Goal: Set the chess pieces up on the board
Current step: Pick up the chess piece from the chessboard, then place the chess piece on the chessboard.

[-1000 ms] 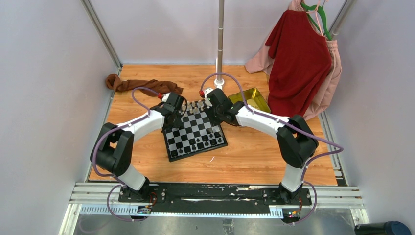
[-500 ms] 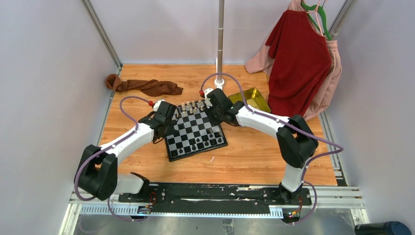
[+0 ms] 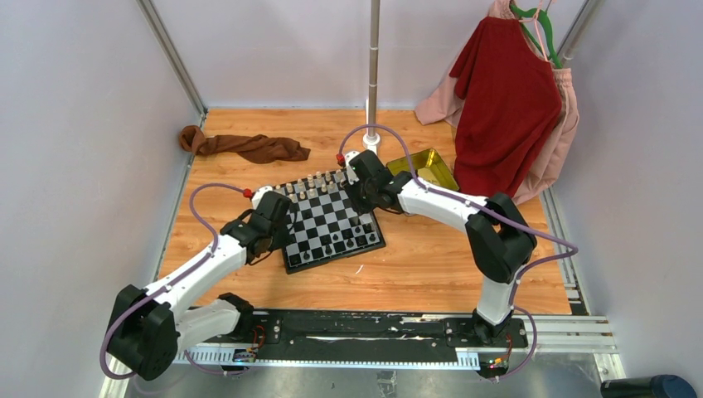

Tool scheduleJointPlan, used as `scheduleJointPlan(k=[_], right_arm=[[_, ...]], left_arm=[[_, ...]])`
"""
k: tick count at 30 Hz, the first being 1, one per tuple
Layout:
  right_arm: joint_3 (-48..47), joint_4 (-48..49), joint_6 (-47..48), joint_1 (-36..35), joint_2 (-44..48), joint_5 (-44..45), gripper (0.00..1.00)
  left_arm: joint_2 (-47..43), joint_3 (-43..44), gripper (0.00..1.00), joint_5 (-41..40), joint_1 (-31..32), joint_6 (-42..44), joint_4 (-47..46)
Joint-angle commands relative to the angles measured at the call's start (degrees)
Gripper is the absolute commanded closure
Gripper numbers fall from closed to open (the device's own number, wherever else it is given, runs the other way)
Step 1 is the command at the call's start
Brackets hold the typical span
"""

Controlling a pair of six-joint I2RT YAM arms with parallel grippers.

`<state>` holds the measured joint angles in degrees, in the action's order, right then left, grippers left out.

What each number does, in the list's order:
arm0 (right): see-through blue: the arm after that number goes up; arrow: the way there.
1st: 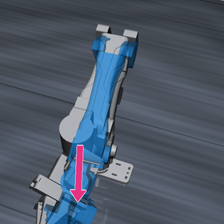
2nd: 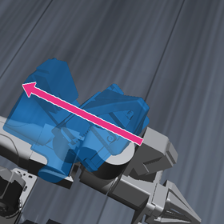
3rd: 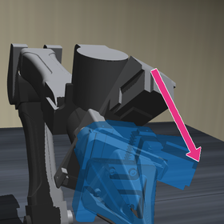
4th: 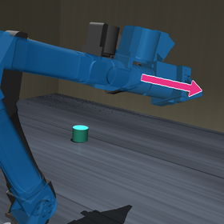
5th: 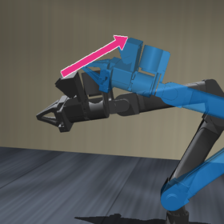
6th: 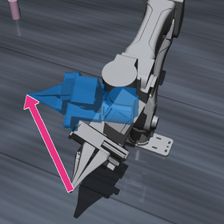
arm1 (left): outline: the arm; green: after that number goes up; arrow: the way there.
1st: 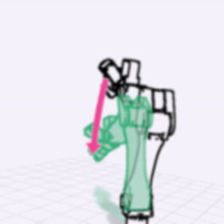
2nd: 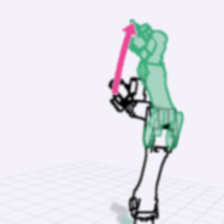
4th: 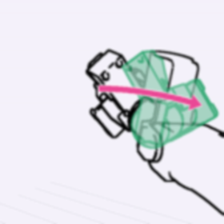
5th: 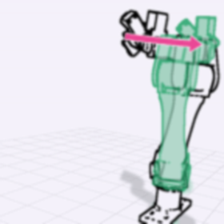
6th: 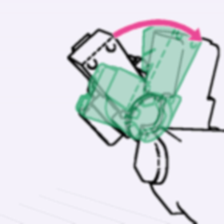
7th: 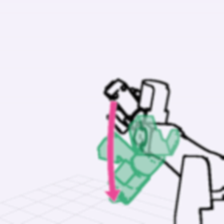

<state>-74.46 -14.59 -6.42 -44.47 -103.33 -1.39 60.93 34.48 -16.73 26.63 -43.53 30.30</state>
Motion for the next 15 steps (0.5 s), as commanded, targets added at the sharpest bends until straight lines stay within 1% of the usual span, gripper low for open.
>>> scheduleJointPlan(k=[1,7,15], right_arm=[[-2.24,-0.70,-0.75,0.10,-1.67,-0.63,0.67],[-2.79,-1.03,-0.73,0.15,-2.15,-0.71,0.67],[-2.80,-1.14,-0.88,0.05,-2.56,-0.85,0.68]], left_arm=[[-0.56,-0.82,1.00,-0.04,3.07,-2.22,1.38],[0.57,-0.99,1.00,-0.53,5.67,-3.35,1.38],[1.00,-1.67,1.00,-0.74,6.06,-3.50,1.27]])
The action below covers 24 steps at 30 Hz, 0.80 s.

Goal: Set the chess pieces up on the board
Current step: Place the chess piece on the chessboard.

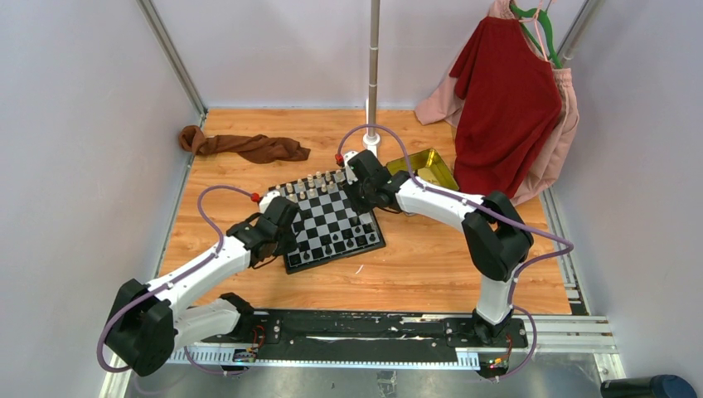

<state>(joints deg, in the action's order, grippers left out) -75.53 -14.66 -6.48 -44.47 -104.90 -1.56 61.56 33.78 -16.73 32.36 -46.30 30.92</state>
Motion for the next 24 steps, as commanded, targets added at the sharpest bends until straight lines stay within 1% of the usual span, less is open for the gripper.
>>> scheduleJointPlan(k=[1,12,24], right_arm=[[-1.85,-1.08,-0.95,0.00,-1.10,-0.72,0.67],[-3.43,-1.57,-1.00,-0.20,-2.21,-0.99,0.68],[-3.14,-1.56,-1.20,-0.49,-2.52,-0.90,0.67]], left_arm=[[0.46,-1.13,1.00,-0.80,0.34,-0.72,0.65],[1.57,-2.03,1.00,-1.45,0.34,-0.23,0.51],[3.72,-1.79,1.00,-1.31,0.31,0.24,-0.85]])
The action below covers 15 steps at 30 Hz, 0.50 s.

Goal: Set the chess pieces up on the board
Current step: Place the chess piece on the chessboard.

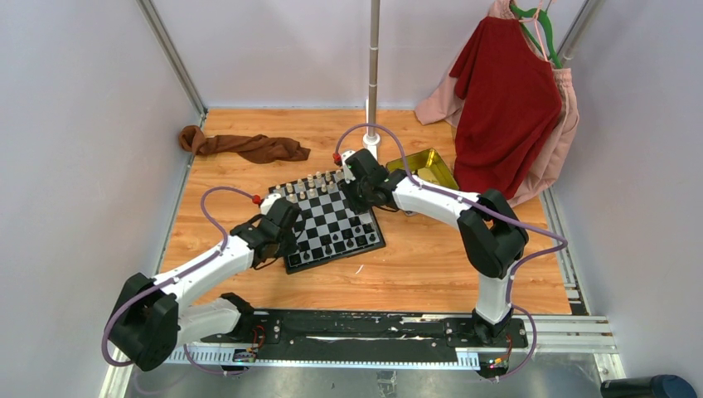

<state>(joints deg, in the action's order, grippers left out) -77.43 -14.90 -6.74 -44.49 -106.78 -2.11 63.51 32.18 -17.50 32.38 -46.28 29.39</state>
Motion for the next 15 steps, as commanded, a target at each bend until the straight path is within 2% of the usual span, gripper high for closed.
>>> scheduleJointPlan(k=[1,5,11,15], right_arm=[[-1.15,-1.34,-0.91,-0.48,-0.70,-0.35,0.68],[-0.90,-1.36,-0.85,-0.48,-0.69,-0.26,0.68],[-1.33,-1.34,-0.78,-0.55,-0.96,-0.41,0.68],[-1.58,-1.35,-0.73,-0.47,-1.08,-0.68,0.67]], left_arm=[[1.99,-0.13,1.00,-0.46,0.31,0.20,0.67],[2.00,-0.23,1.00,-0.43,0.30,0.23,0.78],[1.43,0.05,0.86,-0.35,0.31,0.26,1.50],[1.17,0.03,0.80,-0.43,0.31,0.23,1.78]])
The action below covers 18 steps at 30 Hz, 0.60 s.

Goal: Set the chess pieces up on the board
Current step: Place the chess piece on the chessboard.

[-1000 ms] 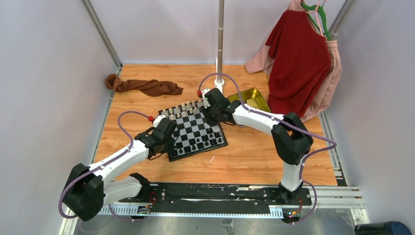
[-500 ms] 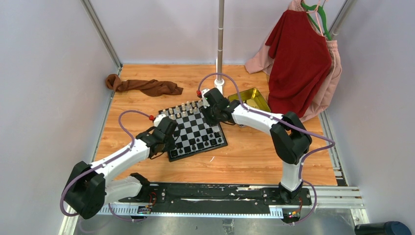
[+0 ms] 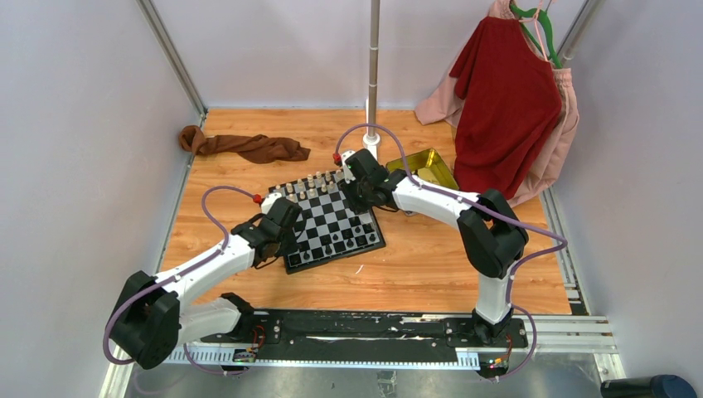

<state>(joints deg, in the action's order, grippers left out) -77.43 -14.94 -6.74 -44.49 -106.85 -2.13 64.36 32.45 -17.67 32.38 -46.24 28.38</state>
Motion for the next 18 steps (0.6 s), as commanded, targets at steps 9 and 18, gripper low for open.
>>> scheduleJointPlan(k=[9,18], right_arm=[[-2.31,-1.57,-0.18,-0.58,-1.16,-0.76,0.67],[-3.59,-2.01,0.54,-0.59,-1.57,-1.72,0.66]], left_arm=[[-0.49,-0.02,0.75,-0.21,0.39,0.01,3.35],[-0.81,0.35,0.61,-0.73,0.40,-0.26,3.38]])
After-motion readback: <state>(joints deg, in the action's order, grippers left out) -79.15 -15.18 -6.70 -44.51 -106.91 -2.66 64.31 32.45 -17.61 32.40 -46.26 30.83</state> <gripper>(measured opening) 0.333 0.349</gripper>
